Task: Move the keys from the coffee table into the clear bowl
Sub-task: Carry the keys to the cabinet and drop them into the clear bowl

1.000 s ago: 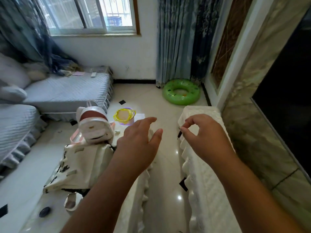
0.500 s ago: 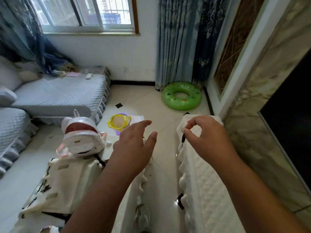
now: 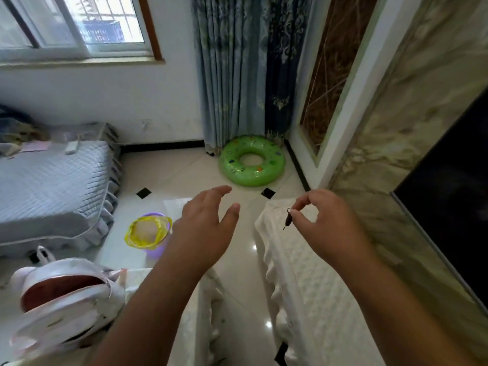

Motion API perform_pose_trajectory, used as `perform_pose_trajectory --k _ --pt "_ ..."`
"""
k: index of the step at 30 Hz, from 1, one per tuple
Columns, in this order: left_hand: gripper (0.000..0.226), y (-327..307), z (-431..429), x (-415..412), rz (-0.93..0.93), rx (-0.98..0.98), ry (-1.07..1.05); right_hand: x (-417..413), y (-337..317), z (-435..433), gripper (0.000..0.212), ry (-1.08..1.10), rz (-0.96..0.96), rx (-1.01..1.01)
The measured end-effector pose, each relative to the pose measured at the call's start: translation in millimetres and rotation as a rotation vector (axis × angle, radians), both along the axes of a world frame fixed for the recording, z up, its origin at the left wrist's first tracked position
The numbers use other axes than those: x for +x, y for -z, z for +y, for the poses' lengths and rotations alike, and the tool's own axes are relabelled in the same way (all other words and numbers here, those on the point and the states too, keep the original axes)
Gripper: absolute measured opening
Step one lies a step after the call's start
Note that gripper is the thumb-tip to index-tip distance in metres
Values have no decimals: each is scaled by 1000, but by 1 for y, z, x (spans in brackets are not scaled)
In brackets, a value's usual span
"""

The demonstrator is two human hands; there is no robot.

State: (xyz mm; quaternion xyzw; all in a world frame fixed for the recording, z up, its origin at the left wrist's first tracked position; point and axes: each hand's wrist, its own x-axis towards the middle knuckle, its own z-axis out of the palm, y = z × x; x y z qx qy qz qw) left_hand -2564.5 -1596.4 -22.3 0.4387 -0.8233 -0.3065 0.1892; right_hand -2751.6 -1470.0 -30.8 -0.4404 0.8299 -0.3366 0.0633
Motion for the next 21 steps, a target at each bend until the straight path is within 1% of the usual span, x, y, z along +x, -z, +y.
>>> perform_pose_trajectory --k 3,7,13,16,21 --pt "45 -1 -46 -22 -9 -7 23 -14 6 -33 6 11 -21 10" --pt "45 4 -87 -60 -14 10 48 -48 15 -73 8 53 -25 27" --pt "45 14 -152 -134 -80 -4 60 -124 31 -145 4 45 -67 -1" --pt "45 13 -184 -174 -132 -12 57 -167 32 -183 6 55 -71 -14" --pt "45 8 -229 -238 -122 -63 65 -229 28 -233 6 61 -66 5"
